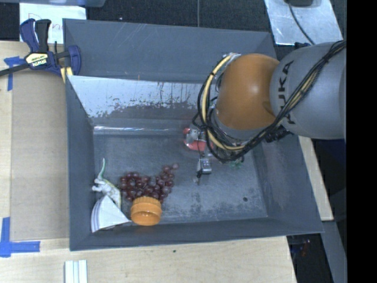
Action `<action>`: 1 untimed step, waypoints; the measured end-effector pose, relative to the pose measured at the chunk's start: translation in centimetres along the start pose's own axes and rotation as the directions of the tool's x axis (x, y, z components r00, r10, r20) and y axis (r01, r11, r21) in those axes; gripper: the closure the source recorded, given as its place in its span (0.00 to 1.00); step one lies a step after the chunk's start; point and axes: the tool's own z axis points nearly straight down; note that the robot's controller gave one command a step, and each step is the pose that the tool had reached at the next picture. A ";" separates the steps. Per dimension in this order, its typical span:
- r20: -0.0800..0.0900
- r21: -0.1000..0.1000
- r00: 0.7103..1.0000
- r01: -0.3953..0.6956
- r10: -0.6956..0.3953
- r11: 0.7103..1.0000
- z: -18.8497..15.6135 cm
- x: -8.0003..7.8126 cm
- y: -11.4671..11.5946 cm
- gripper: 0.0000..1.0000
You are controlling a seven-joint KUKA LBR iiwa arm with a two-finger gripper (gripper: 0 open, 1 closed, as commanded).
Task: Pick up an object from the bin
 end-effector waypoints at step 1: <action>0.006 0.003 0.990 0.138 -0.138 0.990 3.6 0.1 4.5 0.00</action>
Offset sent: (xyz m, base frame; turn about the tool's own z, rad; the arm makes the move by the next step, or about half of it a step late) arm -0.0098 0.0914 -0.0012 -0.1837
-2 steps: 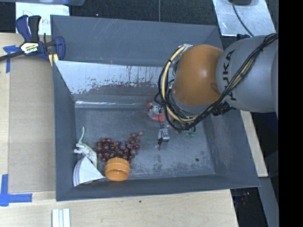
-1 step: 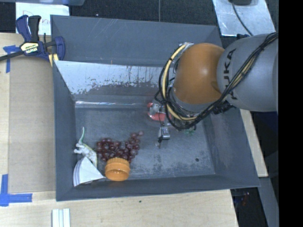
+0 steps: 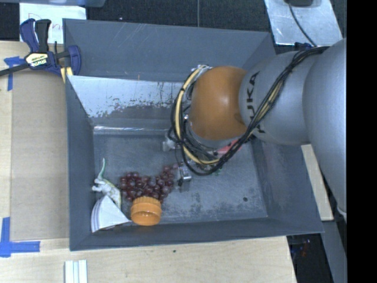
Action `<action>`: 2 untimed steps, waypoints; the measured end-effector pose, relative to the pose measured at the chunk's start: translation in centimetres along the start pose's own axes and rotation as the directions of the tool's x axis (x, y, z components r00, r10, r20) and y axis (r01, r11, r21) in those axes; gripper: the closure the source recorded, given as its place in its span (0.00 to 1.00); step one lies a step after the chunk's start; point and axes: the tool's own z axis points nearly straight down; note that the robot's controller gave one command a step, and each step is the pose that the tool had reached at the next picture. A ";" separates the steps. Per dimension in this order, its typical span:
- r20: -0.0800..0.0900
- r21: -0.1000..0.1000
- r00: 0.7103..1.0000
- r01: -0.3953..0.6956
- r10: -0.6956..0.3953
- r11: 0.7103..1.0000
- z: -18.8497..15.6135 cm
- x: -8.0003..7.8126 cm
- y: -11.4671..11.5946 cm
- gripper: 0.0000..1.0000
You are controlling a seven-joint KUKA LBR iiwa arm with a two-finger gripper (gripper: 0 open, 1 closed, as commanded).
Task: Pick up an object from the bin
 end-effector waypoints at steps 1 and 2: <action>-0.009 -0.001 0.998 0.057 -0.057 0.998 -0.8 0.3 3.5 0.00; -0.008 -0.003 0.998 0.063 -0.063 0.998 -0.3 0.4 8.3 0.00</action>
Offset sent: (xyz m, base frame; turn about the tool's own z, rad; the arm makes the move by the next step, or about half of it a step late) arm -0.0155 0.0810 0.0030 -0.0590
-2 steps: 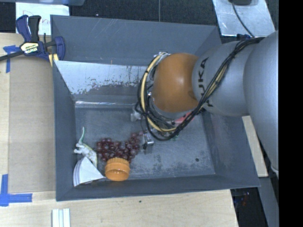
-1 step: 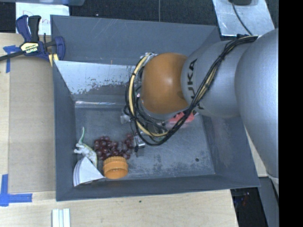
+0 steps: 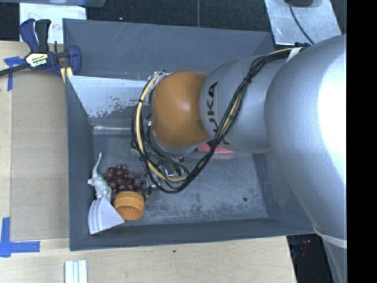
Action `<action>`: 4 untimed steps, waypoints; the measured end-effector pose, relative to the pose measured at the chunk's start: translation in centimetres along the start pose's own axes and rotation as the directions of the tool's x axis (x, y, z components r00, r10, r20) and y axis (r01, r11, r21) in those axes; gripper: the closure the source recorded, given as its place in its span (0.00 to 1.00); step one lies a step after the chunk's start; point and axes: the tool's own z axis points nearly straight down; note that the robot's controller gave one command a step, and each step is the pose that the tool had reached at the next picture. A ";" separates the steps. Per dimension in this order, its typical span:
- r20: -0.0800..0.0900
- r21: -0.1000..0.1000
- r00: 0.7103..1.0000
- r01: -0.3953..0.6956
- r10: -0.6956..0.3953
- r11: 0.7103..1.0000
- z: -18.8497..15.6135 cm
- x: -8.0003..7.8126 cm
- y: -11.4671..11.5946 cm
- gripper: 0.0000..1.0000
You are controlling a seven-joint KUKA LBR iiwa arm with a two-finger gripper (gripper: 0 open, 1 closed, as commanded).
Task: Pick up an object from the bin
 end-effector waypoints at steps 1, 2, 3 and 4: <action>0.009 0.002 0.997 -0.076 0.076 0.997 3.0 0.2 -2.0 0.00; 0.009 -0.001 0.987 -0.161 0.161 0.987 2.8 -0.5 1.3 1.00; 0.009 -0.001 0.987 -0.161 0.161 0.987 2.8 -0.5 1.3 1.00; 0.009 -0.001 0.987 -0.161 0.161 0.987 2.7 -0.5 1.3 1.00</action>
Offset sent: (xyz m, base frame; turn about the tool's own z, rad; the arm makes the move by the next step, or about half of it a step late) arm 0.0007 0.0151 -0.0295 0.1620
